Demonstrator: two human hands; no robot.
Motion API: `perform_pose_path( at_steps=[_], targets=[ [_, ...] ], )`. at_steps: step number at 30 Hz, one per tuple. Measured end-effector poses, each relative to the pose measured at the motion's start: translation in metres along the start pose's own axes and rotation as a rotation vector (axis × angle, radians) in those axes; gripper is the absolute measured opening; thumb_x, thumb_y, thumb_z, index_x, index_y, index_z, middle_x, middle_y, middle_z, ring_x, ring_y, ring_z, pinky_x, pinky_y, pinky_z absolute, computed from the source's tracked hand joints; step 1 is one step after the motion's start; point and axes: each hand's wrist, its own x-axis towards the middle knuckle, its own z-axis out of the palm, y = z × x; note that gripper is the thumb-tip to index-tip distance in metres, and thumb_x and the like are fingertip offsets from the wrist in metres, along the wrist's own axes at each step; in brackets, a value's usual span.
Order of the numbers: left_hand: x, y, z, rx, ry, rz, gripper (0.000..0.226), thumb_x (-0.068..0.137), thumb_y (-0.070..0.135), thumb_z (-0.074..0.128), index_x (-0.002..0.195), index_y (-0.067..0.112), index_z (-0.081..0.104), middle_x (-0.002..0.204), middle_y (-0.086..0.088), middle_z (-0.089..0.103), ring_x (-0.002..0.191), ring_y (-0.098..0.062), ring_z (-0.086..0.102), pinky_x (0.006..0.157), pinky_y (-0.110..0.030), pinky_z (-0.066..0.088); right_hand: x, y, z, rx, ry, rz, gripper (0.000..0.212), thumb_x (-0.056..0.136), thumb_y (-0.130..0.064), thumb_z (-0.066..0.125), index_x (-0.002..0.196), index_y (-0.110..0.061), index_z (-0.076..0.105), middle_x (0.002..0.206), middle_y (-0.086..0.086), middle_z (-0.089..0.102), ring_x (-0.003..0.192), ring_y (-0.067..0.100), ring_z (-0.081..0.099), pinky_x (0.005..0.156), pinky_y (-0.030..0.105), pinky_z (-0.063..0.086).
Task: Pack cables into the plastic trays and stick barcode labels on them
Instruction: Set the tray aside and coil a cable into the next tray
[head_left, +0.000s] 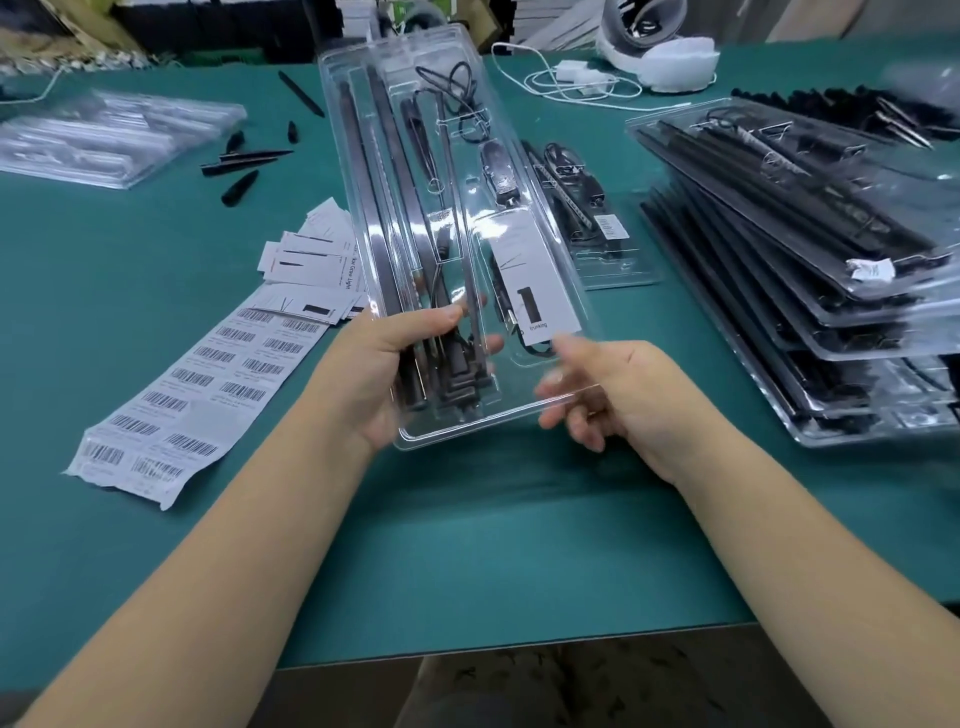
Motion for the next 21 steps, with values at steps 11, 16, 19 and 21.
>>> perform_pose_path(
  at_steps=[11, 16, 19, 21],
  targets=[
    [-0.014, -0.006, 0.017, 0.052, -0.171, -0.043, 0.054, 0.069, 0.004, 0.071, 0.119, 0.007, 0.049, 0.109, -0.012, 0.071, 0.087, -0.04, 0.07, 0.065, -0.043, 0.057, 0.004, 0.001, -0.012, 0.08, 0.377, -0.13, 0.021, 0.087, -0.037, 0.058, 0.089, -0.026, 0.076, 0.095, -0.005, 0.074, 0.094, 0.015, 0.068, 0.09, 0.043, 0.051],
    [-0.012, -0.008, 0.017, 0.081, -0.177, -0.096, 0.054, 0.067, 0.011, 0.071, 0.117, 0.0, 0.053, 0.107, -0.012, 0.072, 0.088, -0.036, 0.071, 0.063, -0.038, 0.058, 0.004, 0.0, -0.013, 0.152, 0.407, -0.145, 0.029, 0.09, -0.015, 0.06, 0.07, -0.027, 0.077, 0.077, 0.002, 0.074, 0.068, 0.014, 0.069, 0.068, 0.033, 0.058],
    [-0.01, -0.01, 0.016, 0.193, -0.089, -0.063, 0.053, 0.063, 0.018, 0.081, 0.11, 0.003, 0.061, 0.1, -0.015, 0.072, 0.086, -0.031, 0.072, 0.066, -0.038, 0.058, 0.003, -0.001, -0.012, 0.146, 0.46, -0.155, 0.031, 0.089, -0.014, 0.061, 0.064, -0.027, 0.076, 0.071, 0.001, 0.073, 0.065, 0.016, 0.067, 0.07, 0.036, 0.057],
    [-0.007, -0.015, 0.013, 0.464, 0.064, 0.022, 0.078, 0.058, 0.041, 0.084, 0.124, 0.014, 0.053, 0.11, -0.008, 0.07, 0.096, -0.026, 0.069, 0.083, -0.044, 0.055, 0.0, -0.003, -0.013, 0.123, 0.509, -0.206, 0.027, 0.085, -0.015, 0.064, 0.061, -0.02, 0.074, 0.064, -0.001, 0.069, 0.06, 0.017, 0.061, 0.061, 0.03, 0.053]
  ],
)
